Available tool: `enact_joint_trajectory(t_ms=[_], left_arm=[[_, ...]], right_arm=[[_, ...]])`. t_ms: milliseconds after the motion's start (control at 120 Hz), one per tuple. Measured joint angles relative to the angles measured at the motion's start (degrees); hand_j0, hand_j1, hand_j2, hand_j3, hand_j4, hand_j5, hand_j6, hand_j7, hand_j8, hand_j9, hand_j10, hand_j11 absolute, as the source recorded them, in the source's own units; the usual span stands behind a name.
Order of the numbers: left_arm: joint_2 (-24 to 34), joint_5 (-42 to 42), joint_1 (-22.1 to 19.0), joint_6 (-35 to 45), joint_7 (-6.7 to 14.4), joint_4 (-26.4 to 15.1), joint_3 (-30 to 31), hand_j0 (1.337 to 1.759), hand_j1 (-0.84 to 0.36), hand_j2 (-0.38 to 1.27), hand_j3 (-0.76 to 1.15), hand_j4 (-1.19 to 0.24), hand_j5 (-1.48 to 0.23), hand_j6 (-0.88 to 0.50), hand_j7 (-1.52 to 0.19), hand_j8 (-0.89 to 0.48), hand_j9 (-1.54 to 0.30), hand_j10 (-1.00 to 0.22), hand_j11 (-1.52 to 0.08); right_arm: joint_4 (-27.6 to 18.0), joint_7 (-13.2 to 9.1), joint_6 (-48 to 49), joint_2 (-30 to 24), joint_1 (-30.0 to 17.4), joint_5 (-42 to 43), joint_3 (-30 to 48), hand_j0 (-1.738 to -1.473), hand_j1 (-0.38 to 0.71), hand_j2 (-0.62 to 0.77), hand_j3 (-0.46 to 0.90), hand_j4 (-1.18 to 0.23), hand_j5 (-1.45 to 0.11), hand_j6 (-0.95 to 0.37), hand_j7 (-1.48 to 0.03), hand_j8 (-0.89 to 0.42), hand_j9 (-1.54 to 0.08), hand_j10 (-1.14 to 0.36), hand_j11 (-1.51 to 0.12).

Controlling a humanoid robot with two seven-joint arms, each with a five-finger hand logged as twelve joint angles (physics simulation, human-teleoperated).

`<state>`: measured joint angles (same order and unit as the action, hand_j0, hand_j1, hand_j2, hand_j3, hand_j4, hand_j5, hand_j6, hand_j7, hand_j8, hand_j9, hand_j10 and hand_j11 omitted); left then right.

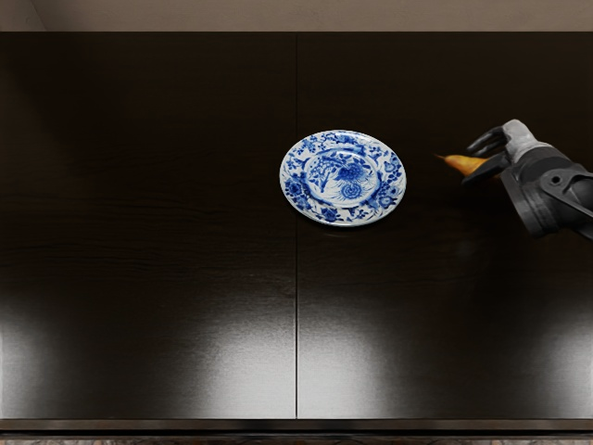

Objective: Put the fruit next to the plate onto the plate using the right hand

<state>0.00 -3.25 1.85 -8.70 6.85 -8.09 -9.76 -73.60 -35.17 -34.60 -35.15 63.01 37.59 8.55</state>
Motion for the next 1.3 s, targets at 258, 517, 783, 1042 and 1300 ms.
enact_joint_trajectory(t_ms=[258,517,783,1042,1300], left_arm=[[0.00,0.00,0.00,0.00,0.00,0.00,0.00,1.658,0.35,0.00,0.00,0.00,0.00,0.00,0.00,0.00,0.00,0.00,0.00],[0.00,0.00,0.00,0.00,0.00,0.00,0.00,1.658,0.35,0.00,0.00,0.00,0.00,0.00,0.00,0.00,0.00,0.00,0.00],[0.00,0.00,0.00,0.00,0.00,0.00,0.00,1.658,0.35,0.00,0.00,0.00,0.00,0.00,0.00,0.00,0.00,0.00,0.00],[0.00,0.00,0.00,0.00,0.00,0.00,0.00,1.658,0.35,0.00,0.00,0.00,0.00,0.00,0.00,0.00,0.00,0.00,0.00],[0.00,0.00,0.00,0.00,0.00,0.00,0.00,1.658,0.35,0.00,0.00,0.00,0.00,0.00,0.00,0.00,0.00,0.00,0.00]], right_arm=[[-3.65,0.13,3.71,0.21,0.16,-2.32,5.26,-1.645,0.25,0.40,0.00,-0.86,-1.13,-0.66,-1.13,-0.48,-1.14,-0.56,-1.15],[-4.50,0.19,5.55,5.04,0.57,-3.28,7.46,-1.653,0.35,0.58,0.00,-0.86,-1.15,-0.81,-1.13,-0.44,-1.14,-0.49,-1.15],[-4.27,0.24,6.02,8.84,0.93,-3.10,7.96,-1.655,0.34,0.61,0.00,-0.87,-1.13,-0.85,-1.13,-0.47,-1.14,-0.51,-1.16],[-2.39,0.25,10.42,12.41,0.66,-3.10,10.55,-1.654,0.33,0.59,0.00,-0.87,-1.14,-0.87,-1.13,-0.47,-1.14,-0.53,-1.17],[-0.40,0.20,11.22,13.52,0.17,-2.65,11.27,-1.655,0.28,0.43,0.00,-0.74,-0.97,-0.74,-0.96,-0.49,-0.96,-0.52,-0.99]])
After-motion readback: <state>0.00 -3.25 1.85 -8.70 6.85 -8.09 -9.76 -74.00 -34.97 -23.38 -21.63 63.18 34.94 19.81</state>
